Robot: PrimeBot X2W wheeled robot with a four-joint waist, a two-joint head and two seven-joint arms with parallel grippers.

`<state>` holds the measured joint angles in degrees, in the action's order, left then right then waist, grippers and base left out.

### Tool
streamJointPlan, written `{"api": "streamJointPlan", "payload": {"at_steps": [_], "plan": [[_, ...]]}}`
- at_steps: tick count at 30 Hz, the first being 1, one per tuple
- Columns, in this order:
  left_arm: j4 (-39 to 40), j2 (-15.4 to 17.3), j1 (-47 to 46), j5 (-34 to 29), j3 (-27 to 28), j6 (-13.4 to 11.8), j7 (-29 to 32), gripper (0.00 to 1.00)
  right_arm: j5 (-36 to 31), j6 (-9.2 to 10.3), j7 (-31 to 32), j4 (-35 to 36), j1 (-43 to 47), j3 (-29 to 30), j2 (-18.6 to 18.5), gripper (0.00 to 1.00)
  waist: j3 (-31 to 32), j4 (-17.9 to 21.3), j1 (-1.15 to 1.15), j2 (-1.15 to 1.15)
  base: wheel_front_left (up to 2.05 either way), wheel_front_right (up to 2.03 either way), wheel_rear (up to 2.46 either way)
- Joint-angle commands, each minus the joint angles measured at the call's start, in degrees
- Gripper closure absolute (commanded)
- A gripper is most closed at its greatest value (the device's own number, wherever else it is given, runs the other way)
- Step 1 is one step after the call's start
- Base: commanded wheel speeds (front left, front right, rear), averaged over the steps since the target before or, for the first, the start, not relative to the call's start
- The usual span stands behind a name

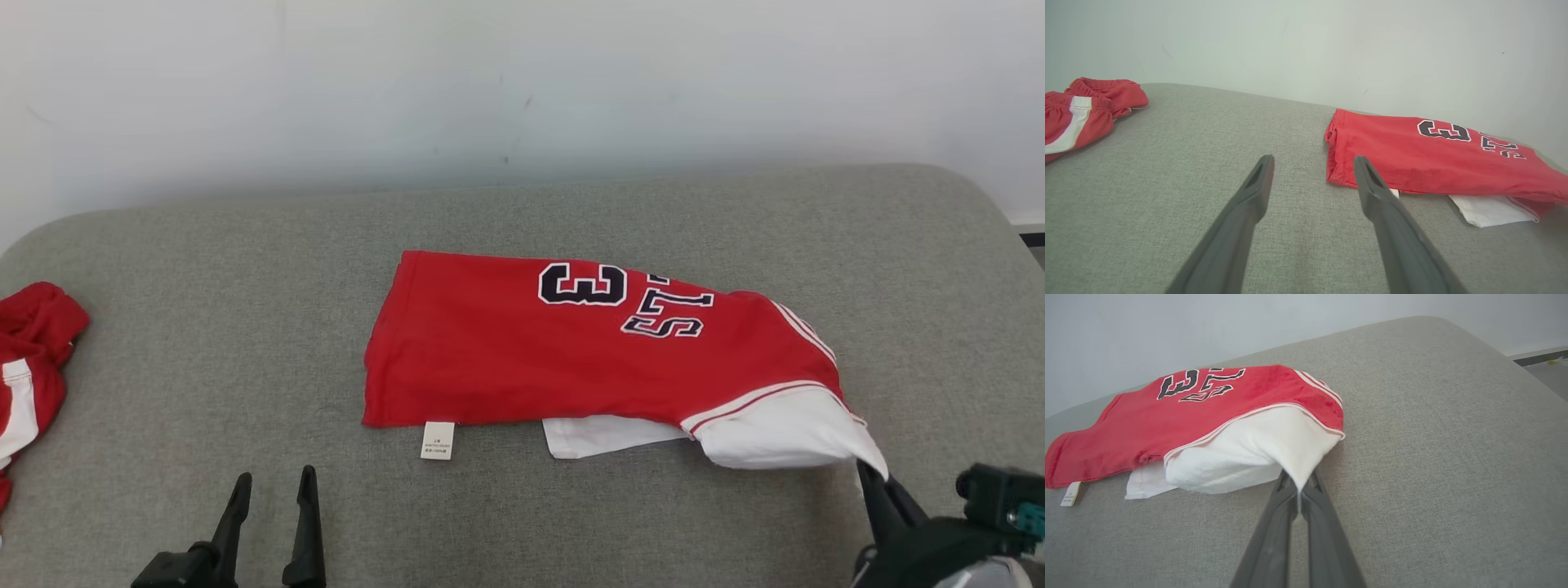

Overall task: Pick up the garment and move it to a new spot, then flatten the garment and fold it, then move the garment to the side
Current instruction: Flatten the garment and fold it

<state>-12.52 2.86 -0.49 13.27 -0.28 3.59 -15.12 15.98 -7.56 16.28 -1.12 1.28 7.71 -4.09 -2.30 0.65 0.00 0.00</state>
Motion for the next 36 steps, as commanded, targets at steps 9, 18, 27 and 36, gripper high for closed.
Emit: {"api": "streamJointPlan", "payload": {"at_steps": [9, 18, 27, 36], "plan": [[-0.2, 0.0, -1.6, -0.3, 0.0, 0.4, 0.0, 0.00, -6.2, 0.14, 8.4, -1.7, 3.8, 3.5, 0.3, 1.00, -1.3, -1.0, 0.00, 0.00, 0.00, 0.00, 0.00], [-1.0, 0.0, -1.1, -0.7, 0.2, 0.7, 0.0, 0.00, -13.8, 0.14, -2.1, -5.6, 0.3, 7.0, 0.9, 0.00, -0.2, -1.8, 0.00, 0.00, 0.00, 0.00, 0.00], [-2.3, 0.0, -1.4, -1.6, -0.2, 0.9, 0.0, 0.00, -16.5, 0.14, -12.9, -2.6, -0.3, 4.9, 1.2, 0.00, 0.9, -0.2, 0.00, 0.00, 0.00, 0.00, 0.00], [-3.8, 0.0, -2.8, -1.5, -0.4, 0.6, 0.0, 0.00, -15.3, 0.14, -25.5, -6.1, -1.3, -4.9, 1.2, 0.00, 0.4, 2.4, 0.00, 0.00, 0.00, 0.00, 0.00]]}}
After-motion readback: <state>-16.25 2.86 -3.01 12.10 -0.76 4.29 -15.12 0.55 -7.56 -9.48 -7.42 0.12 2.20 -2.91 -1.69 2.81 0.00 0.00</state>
